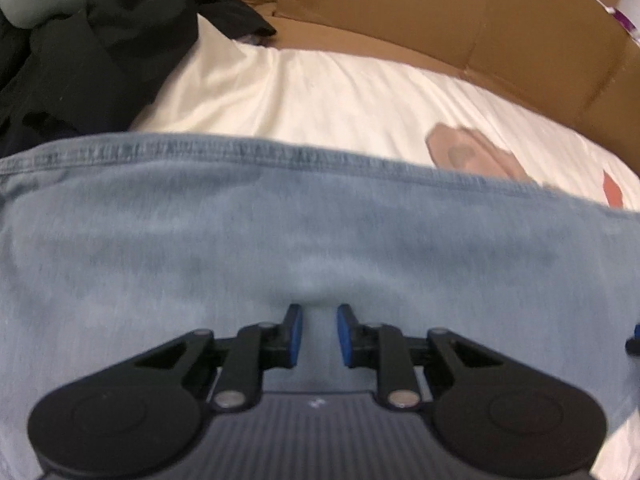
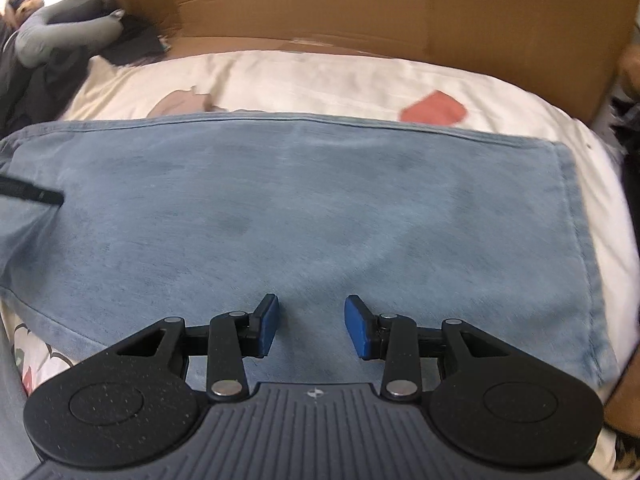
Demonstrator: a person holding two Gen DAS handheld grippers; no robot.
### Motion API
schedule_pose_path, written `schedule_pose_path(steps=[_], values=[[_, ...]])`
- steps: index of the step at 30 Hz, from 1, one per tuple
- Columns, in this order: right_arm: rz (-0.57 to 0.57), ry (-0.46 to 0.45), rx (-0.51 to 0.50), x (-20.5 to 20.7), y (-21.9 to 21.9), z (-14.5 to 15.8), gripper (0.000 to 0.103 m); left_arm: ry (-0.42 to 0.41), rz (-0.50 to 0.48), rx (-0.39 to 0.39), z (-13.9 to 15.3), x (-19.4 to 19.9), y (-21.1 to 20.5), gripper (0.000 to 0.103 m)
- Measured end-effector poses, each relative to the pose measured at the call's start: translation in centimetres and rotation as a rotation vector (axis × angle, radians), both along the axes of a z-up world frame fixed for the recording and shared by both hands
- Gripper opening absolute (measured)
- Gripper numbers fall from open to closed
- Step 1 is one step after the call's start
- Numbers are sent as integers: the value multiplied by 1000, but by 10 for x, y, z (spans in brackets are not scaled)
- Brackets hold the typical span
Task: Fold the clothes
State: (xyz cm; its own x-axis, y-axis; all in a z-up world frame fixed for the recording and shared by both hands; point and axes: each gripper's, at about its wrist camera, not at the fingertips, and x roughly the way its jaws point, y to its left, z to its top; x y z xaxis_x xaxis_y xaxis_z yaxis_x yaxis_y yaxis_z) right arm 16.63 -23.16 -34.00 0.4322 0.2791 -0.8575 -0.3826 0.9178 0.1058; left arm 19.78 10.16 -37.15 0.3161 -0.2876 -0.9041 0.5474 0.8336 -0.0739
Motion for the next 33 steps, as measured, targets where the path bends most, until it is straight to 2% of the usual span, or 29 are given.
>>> schedule_pose_path(steps=[6, 10, 16, 20, 22, 23, 25, 28, 33], values=[[0, -12, 9, 30, 11, -8, 45, -47, 5, 1, -4, 21, -18, 18], [-25, -26, 15, 53, 19, -11, 51, -52, 27, -14, -5, 32, -25, 15], [-33, -62, -20, 81, 36, -14, 56, -102, -31, 37, 0, 25, -35, 12], [-38, -63, -21, 104, 42, -14, 58, -48, -55, -50, 8, 13, -45, 12], [-42, -61, -27, 115, 43, -14, 58, -38, -97, -69, 10, 1, -60, 12], [-46, -65, -34, 120, 42, -13, 56, -24, -108, -80, 9, -4, -68, 13], [-53, -73, -49, 129, 41, -12, 35, 3, -137, -95, 6, -14, -85, 14], [-105, -50, -9, 139, 28, -7, 17, -1, -205, -78, 0, -29, -112, 17], [-118, -95, -7, 124, 2, 2, 16, -51, -235, -59, -5, -38, -136, 22]])
